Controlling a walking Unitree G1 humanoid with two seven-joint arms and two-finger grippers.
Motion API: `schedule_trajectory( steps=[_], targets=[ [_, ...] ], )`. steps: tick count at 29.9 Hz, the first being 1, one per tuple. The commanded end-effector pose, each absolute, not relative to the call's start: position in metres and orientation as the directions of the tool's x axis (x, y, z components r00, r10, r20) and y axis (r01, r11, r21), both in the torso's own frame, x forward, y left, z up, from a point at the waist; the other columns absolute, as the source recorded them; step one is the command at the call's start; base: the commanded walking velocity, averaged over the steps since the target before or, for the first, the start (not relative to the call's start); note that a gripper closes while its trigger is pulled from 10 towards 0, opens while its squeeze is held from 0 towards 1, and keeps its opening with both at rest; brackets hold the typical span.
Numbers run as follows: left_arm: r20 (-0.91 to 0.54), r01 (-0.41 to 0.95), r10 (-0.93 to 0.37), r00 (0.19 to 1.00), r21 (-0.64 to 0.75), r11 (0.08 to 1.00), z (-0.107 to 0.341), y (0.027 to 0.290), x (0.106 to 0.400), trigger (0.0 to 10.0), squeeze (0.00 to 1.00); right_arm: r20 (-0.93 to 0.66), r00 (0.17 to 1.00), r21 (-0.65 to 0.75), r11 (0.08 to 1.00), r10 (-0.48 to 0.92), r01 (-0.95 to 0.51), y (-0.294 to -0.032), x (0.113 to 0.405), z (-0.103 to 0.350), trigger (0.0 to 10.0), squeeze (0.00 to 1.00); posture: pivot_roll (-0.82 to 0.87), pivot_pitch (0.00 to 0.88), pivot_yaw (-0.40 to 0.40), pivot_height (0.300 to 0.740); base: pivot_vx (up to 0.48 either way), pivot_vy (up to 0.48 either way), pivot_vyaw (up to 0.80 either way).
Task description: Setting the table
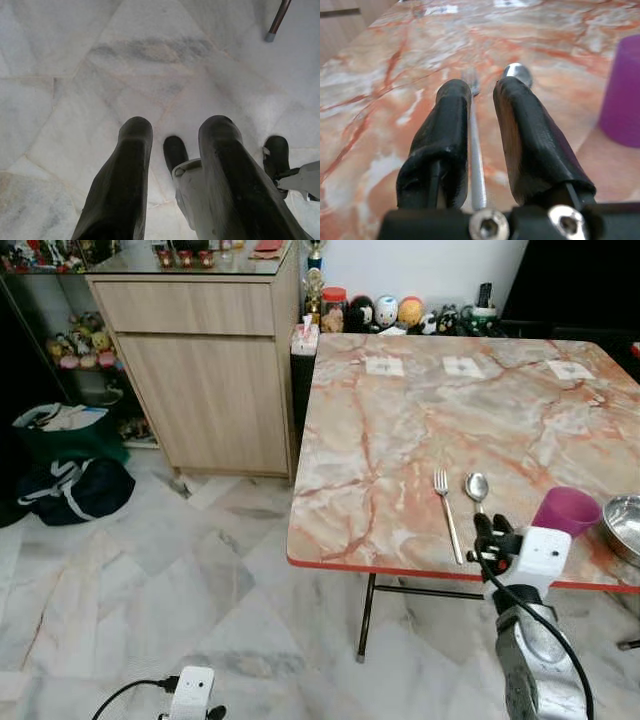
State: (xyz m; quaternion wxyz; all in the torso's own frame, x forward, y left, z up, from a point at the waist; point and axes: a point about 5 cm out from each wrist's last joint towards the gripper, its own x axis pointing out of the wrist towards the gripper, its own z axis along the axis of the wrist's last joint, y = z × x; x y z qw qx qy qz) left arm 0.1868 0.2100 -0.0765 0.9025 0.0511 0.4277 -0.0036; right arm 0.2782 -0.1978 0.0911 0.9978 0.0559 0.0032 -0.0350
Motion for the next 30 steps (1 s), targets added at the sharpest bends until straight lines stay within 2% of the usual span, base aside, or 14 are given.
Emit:
schedule_trajectory(
  steps=[1, 13, 18, 19, 20, 30],
  targets=[
    [-0.78, 0.043, 0.04, 0.625, 0.086, 0.995, -0.0779, 0.2103, 0.1842, 10.0, 0.0, -0.006, 0.998, 0.11, 0.992, -0.059, 0.059, -0.1969, 0.2775, 0.0948, 10.0, 0.0, -0.08, 0.048, -0.027, 0.74, 0.262, 0.0, 0.0],
    [-0.778, 0.04, 0.04, 0.627, 0.083, 0.996, -0.0776, 0.2093, 0.1854, 10.0, 0.0, -0.019, 0.999, 0.114, 0.993, -0.037, 0.039, -0.1954, 0.2793, 0.095, 10.0, 0.0, -0.08, 0.047, -0.03, 0.74, 0.304, 0.0, 0.0],
    [-0.776, 0.039, 0.044, 0.63, 0.088, 0.995, -0.0773, 0.2095, 0.1858, 10.0, 0.0, -0.021, 1.0, 0.134, 0.991, -0.003, 0.006, -0.1884, 0.2804, 0.0959, 10.0, 0.0, -0.07, 0.047, -0.031, 0.74, 0.0, 0.0, 0.0],
    [-0.776, 0.039, 0.044, 0.629, 0.088, 0.995, -0.0773, 0.2096, 0.1857, 10.0, 0.0, -0.023, 1.0, 0.139, 0.99, -0.011, 0.014, -0.1886, 0.2803, 0.0957, 10.0, 0.32, -0.07, 0.047, -0.03, 0.74, 0.0, 0.0, 0.0],
    [-0.777, 0.04, 0.043, 0.628, 0.087, 0.995, -0.0775, 0.2099, 0.1853, 10.0, 0.0, -0.044, 0.998, 0.14, 0.989, -0.036, 0.042, -0.191, 0.2803, 0.0937, 10.0, 1.0, -0.07, 0.046, -0.029, 0.74, 0.0, 0.0, 0.0],
    [-0.785, 0.045, 0.041, 0.619, 0.087, 0.995, -0.0789, 0.2096, 0.1827, 10.0, 0.0, -0.143, 0.986, 0.208, 0.971, -0.087, 0.116, -0.1967, 0.2833, 0.0885, 10.0, 1.0, -0.07, 0.048, -0.026, 0.74, 0.0, 0.0, 0.0]
  ],
)
